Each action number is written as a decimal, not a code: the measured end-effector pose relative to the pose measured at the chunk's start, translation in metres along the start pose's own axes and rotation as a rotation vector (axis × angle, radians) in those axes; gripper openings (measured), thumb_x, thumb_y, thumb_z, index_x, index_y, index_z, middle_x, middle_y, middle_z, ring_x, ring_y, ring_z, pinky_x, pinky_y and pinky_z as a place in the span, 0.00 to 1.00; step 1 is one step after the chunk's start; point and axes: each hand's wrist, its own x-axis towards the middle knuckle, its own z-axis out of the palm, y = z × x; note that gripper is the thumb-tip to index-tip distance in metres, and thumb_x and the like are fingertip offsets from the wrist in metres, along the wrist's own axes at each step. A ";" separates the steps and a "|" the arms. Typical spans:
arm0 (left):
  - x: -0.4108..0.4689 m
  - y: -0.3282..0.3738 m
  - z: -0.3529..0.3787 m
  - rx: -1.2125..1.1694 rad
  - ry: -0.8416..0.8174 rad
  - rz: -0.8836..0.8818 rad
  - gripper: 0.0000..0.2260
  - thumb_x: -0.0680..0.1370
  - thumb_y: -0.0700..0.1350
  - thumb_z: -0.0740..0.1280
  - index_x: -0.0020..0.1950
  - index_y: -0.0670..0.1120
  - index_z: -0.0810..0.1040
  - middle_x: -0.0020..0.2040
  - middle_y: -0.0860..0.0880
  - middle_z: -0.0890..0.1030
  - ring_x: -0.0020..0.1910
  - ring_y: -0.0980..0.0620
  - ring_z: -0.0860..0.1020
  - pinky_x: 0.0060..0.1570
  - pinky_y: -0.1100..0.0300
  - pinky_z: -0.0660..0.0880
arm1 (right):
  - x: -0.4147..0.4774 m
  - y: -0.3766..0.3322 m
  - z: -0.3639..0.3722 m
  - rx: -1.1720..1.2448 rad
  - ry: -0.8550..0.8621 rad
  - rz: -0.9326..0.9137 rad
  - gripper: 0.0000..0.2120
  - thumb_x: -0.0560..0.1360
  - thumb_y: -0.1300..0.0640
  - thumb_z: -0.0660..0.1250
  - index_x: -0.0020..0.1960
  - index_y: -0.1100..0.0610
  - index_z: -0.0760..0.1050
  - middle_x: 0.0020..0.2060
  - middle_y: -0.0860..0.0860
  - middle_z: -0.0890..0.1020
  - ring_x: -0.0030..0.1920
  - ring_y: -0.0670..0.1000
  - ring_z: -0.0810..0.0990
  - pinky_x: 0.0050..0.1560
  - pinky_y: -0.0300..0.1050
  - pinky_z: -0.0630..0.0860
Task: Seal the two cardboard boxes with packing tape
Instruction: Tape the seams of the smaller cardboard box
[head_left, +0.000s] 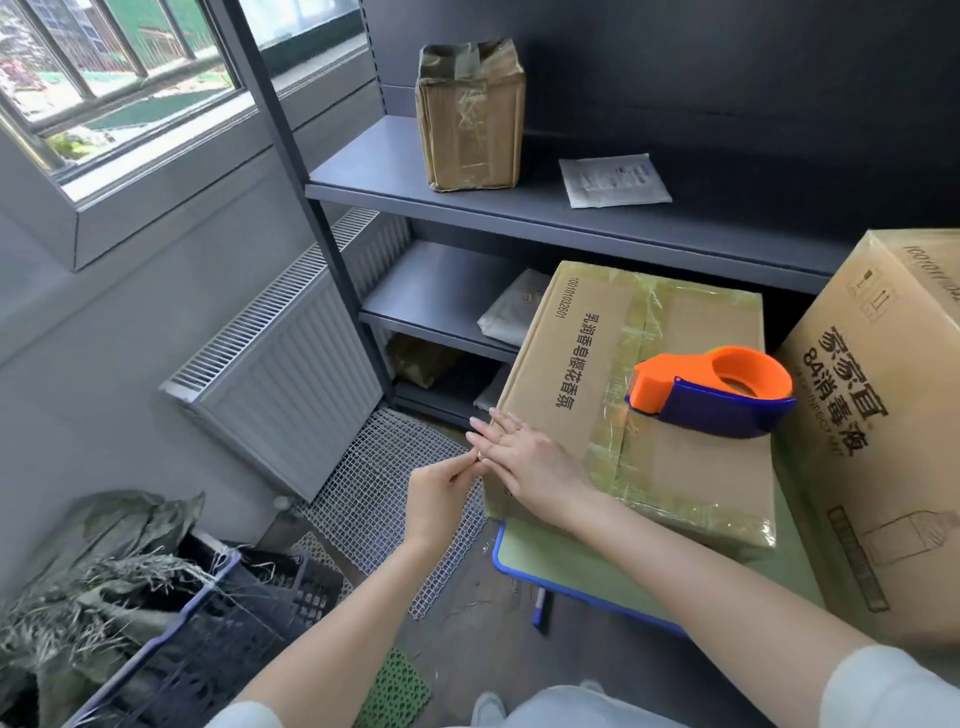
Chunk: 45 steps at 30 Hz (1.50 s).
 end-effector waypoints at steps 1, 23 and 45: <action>0.001 -0.001 -0.001 0.021 -0.004 0.021 0.10 0.74 0.40 0.71 0.55 0.41 0.82 0.37 0.52 0.83 0.32 0.53 0.77 0.39 0.60 0.76 | 0.000 -0.001 0.000 0.015 0.000 0.008 0.20 0.81 0.55 0.53 0.73 0.53 0.61 0.73 0.47 0.60 0.75 0.50 0.52 0.74 0.41 0.43; 0.004 0.063 0.050 0.319 -0.294 1.080 0.17 0.70 0.45 0.75 0.56 0.39 0.82 0.55 0.43 0.82 0.55 0.45 0.80 0.52 0.47 0.78 | -0.150 0.057 -0.048 -0.183 -0.101 0.411 0.30 0.76 0.39 0.55 0.70 0.34 0.39 0.71 0.37 0.43 0.72 0.46 0.36 0.70 0.44 0.34; -0.021 0.090 0.082 0.368 -0.292 1.039 0.16 0.70 0.44 0.75 0.55 0.41 0.82 0.56 0.46 0.82 0.58 0.48 0.79 0.57 0.48 0.76 | -0.176 0.073 -0.052 -0.057 -0.092 0.392 0.29 0.78 0.38 0.46 0.75 0.45 0.43 0.74 0.41 0.45 0.74 0.45 0.39 0.72 0.45 0.35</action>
